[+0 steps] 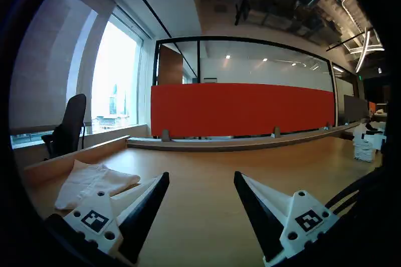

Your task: Fold towel

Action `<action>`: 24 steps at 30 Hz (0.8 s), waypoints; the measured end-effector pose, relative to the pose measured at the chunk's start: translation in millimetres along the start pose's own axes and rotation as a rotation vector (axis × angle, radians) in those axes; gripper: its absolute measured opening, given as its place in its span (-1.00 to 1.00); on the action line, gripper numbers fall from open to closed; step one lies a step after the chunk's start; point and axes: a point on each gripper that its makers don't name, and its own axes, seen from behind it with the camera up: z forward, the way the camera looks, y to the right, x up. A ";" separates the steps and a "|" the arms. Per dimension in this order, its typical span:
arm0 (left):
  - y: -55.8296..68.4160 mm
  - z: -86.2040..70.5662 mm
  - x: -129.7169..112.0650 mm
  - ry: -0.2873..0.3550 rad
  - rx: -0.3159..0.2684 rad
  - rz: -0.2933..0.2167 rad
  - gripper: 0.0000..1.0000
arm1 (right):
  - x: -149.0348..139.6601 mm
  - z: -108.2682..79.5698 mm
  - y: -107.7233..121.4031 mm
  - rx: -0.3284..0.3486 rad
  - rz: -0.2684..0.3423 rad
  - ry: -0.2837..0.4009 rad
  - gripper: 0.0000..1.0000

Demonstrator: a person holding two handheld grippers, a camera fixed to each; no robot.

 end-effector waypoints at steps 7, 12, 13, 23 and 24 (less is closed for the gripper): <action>-0.1 0.2 0.2 0.000 0.000 0.000 0.91 | -0.5 -0.2 -1.4 0.007 0.001 -0.001 0.99; 0.2 0.1 0.1 0.000 0.000 0.000 0.91 | 0.0 -0.1 -1.3 0.007 0.000 0.000 0.99; 0.3 0.2 0.1 0.000 0.000 0.000 0.91 | 0.0 -0.1 -1.4 0.007 0.000 -0.001 0.99; 0.0 0.8 0.1 0.000 0.000 0.000 0.91 | -0.8 -0.1 -1.4 0.007 0.001 -0.001 0.99; 0.0 0.8 0.1 0.000 0.000 0.000 0.91 | -0.9 -0.1 -1.4 0.007 0.001 -0.001 0.99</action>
